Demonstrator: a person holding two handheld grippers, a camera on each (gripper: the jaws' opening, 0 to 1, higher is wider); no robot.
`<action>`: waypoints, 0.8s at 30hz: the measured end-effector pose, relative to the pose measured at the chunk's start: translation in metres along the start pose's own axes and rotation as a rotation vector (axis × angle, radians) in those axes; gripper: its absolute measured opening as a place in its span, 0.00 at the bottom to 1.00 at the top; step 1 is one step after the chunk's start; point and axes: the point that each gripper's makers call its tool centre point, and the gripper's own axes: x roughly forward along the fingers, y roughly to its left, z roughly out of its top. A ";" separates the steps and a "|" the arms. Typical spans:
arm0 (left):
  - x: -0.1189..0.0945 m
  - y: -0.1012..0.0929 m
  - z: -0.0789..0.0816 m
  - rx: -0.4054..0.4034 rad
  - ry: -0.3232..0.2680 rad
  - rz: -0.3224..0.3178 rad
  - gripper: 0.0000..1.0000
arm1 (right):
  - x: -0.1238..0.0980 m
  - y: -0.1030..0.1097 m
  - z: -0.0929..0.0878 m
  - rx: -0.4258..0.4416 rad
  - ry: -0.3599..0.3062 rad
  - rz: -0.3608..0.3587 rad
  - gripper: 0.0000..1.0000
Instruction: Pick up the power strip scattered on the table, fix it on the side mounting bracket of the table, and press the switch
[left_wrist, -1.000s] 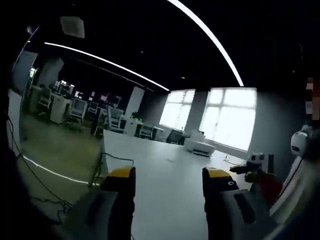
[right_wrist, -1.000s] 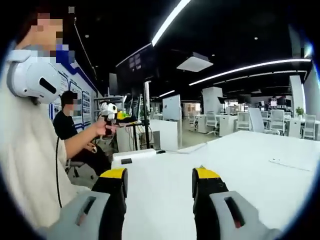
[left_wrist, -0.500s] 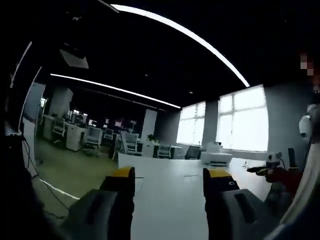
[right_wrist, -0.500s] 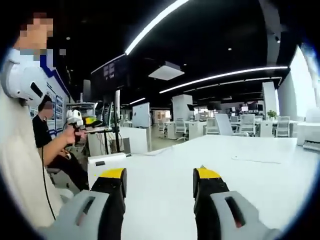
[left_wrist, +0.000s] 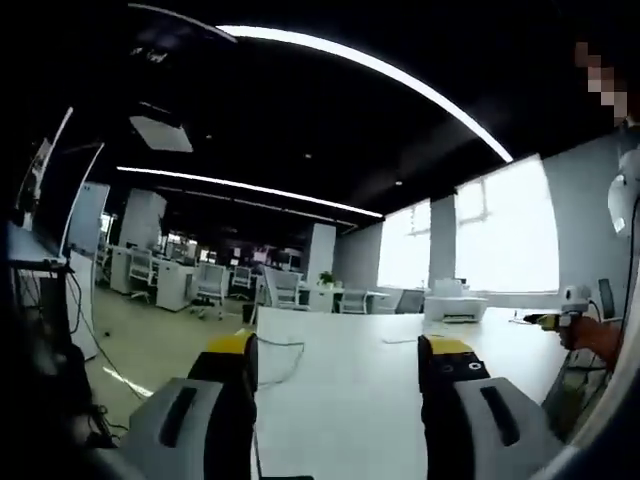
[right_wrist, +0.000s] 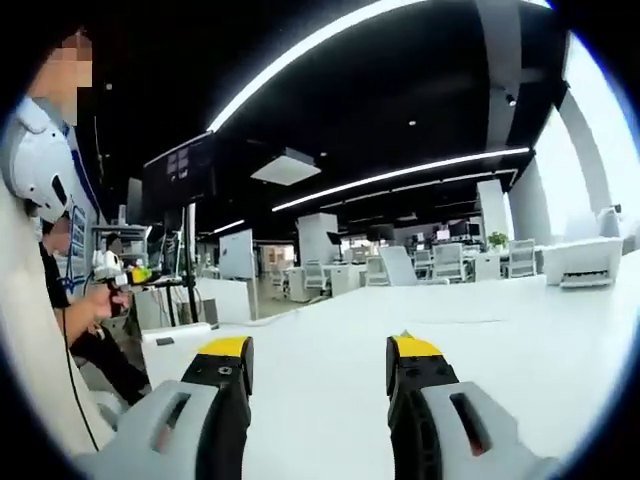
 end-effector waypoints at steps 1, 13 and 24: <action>0.000 -0.001 0.000 0.002 -0.001 0.000 0.69 | -0.001 -0.001 0.000 -0.002 0.000 -0.008 0.49; -0.007 -0.008 -0.012 -0.025 0.004 -0.010 0.67 | -0.018 -0.005 0.000 0.001 -0.023 -0.080 0.49; -0.010 -0.014 -0.012 -0.045 -0.023 -0.020 0.67 | -0.047 -0.014 -0.001 -0.003 -0.019 -0.125 0.49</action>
